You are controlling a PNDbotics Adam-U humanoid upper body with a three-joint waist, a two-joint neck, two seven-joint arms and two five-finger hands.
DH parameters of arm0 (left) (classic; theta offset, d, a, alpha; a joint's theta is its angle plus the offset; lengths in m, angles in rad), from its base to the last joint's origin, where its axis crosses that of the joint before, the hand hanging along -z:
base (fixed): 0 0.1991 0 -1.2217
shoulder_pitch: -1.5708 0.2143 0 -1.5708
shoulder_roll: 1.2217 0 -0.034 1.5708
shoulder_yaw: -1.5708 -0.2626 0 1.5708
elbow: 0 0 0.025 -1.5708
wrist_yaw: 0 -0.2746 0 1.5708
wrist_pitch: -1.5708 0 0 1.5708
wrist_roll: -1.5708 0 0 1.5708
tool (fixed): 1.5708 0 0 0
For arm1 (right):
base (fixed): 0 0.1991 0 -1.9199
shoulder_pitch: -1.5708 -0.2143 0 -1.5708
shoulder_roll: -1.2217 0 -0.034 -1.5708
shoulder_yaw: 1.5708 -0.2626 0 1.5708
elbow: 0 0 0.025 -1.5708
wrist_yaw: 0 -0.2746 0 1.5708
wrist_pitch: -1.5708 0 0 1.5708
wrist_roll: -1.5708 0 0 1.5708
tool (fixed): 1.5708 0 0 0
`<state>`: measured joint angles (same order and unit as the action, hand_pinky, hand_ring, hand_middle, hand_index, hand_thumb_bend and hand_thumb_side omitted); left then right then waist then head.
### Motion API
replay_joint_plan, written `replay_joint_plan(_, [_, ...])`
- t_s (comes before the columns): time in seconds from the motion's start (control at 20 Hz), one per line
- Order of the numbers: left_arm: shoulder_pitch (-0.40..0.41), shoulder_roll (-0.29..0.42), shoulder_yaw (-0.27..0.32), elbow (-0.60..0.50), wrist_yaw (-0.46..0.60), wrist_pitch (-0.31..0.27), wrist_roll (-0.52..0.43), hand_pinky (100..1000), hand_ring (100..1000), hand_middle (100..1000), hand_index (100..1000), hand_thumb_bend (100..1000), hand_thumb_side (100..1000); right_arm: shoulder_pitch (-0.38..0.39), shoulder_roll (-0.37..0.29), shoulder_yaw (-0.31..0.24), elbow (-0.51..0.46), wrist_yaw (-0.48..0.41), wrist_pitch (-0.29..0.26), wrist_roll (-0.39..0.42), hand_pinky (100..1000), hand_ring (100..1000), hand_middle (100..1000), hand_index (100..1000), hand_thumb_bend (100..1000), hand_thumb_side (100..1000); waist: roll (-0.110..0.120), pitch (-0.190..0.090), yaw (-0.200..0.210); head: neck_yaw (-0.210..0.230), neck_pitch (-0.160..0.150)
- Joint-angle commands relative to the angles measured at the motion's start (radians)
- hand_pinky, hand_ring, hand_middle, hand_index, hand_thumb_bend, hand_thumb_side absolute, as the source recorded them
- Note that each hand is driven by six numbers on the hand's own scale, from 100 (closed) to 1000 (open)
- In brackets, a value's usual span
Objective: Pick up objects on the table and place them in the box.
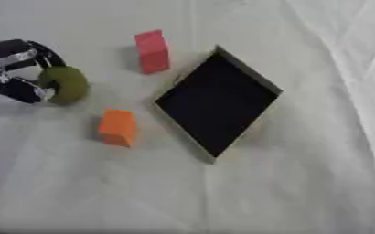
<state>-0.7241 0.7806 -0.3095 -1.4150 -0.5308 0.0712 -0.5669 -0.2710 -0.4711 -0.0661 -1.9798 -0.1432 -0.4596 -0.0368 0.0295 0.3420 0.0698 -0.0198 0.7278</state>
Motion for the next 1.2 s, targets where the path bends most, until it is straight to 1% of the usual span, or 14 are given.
replay_joint_plan(0.05, [-0.023, 0.027, 0.007, -0.041, -0.023, 0.009, 0.008, 757, 696, 611, 718, 100, 110, -0.004, -0.013, -0.002, -0.020, -0.013, 0.001, 0.001, 863, 912, 721, 810, 100, 613, 0.006, -0.007, 0.002, 0.002, -0.005])
replay_joint_plan(0.25, [-0.026, 0.024, -0.005, -0.050, -0.115, -0.019, -0.019, 708, 648, 566, 665, 105, 100, -0.003, -0.010, -0.004, -0.020, -0.019, 0.002, 0.000, 863, 912, 719, 810, 100, 614, 0.005, -0.009, 0.001, 0.005, -0.005])
replay_joint_plan(0.35, [-0.025, 0.022, -0.005, -0.054, -0.128, -0.037, -0.039, 706, 643, 562, 652, 128, 100, 0.000, -0.008, -0.005, -0.020, -0.021, 0.005, -0.001, 863, 912, 718, 810, 100, 615, 0.005, -0.010, 0.001, 0.005, -0.004])
replay_joint_plan(0.5, [-0.028, 0.025, 0.001, -0.075, -0.127, -0.047, -0.051, 708, 642, 563, 650, 146, 100, 0.004, -0.007, -0.006, -0.020, -0.024, 0.006, -0.001, 863, 911, 716, 810, 100, 616, 0.006, -0.011, 0.002, 0.005, -0.001])
replay_joint_plan(0.55, [-0.029, 0.027, 0.005, -0.083, -0.125, -0.046, -0.051, 717, 661, 602, 682, 190, 100, 0.004, -0.007, -0.006, -0.020, -0.026, 0.007, -0.001, 864, 911, 715, 810, 100, 616, 0.006, -0.012, 0.003, 0.005, 0.000])
replay_joint_plan(0.6, [-0.030, 0.027, 0.008, -0.091, -0.120, -0.044, -0.050, 746, 709, 683, 756, 233, 100, 0.003, -0.007, -0.006, -0.020, -0.027, 0.008, 0.000, 864, 911, 715, 810, 100, 616, 0.006, -0.012, 0.004, 0.004, 0.000])
replay_joint_plan(0.65, [-0.029, 0.027, 0.010, -0.097, -0.112, -0.043, -0.054, 778, 748, 727, 820, 269, 100, 0.003, -0.007, -0.005, -0.020, -0.028, 0.008, 0.001, 864, 911, 715, 810, 100, 616, 0.007, -0.012, 0.004, 0.003, 0.001])
replay_joint_plan(0.7, [-0.028, 0.028, 0.010, -0.100, -0.103, -0.042, -0.067, 869, 833, 812, 940, 352, 100, 0.004, -0.006, -0.005, -0.020, -0.028, 0.009, 0.002, 864, 911, 714, 810, 100, 615, 0.007, -0.012, 0.004, 0.003, 0.002])
replay_joint_plan(0.75, [-0.027, 0.030, 0.012, -0.103, -0.094, -0.039, -0.087, 917, 869, 841, 960, 376, 162, 0.005, -0.006, -0.005, -0.020, -0.028, 0.009, 0.004, 864, 911, 714, 810, 100, 615, 0.008, -0.012, 0.004, 0.003, 0.003])
replay_joint_plan(0.8, [-0.027, 0.031, 0.014, -0.102, -0.086, -0.032, -0.113, 939, 885, 854, 976, 421, 251, 0.006, -0.007, -0.006, -0.020, -0.028, 0.010, 0.004, 864, 911, 713, 810, 100, 615, 0.008, -0.012, 0.004, 0.003, 0.005])
replay_joint_plan(0.9, [-0.029, 0.033, 0.024, -0.100, -0.079, -0.016, -0.151, 967, 905, 870, 995, 521, 365, 0.006, -0.007, -0.006, -0.020, -0.028, 0.010, 0.005, 864, 910, 712, 810, 100, 615, 0.009, -0.012, 0.006, 0.002, 0.006])
replay_joint_plan(1.0, [-0.030, 0.034, 0.033, -0.099, -0.081, -0.002, -0.165, 984, 916, 881, 1000, 625, 431, 0.007, -0.008, -0.005, -0.020, -0.028, 0.012, 0.007, 865, 910, 710, 808, 100, 615, 0.010, -0.012, 0.007, 0.001, 0.006])
replay_joint_plan(1.05, [-0.030, 0.035, 0.035, -0.099, -0.082, 0.001, -0.168, 986, 918, 883, 1000, 654, 443, 0.007, -0.007, -0.004, -0.020, -0.028, 0.012, 0.008, 865, 910, 710, 808, 100, 615, 0.010, -0.011, 0.007, 0.000, 0.006])
replay_joint_plan(1.2, [-0.029, 0.035, 0.037, -0.101, -0.085, 0.002, -0.175, 988, 918, 881, 1000, 676, 467, 0.008, -0.007, -0.004, -0.020, -0.029, 0.013, 0.011, 865, 910, 709, 807, 100, 614, 0.010, -0.011, 0.007, -0.001, 0.007])
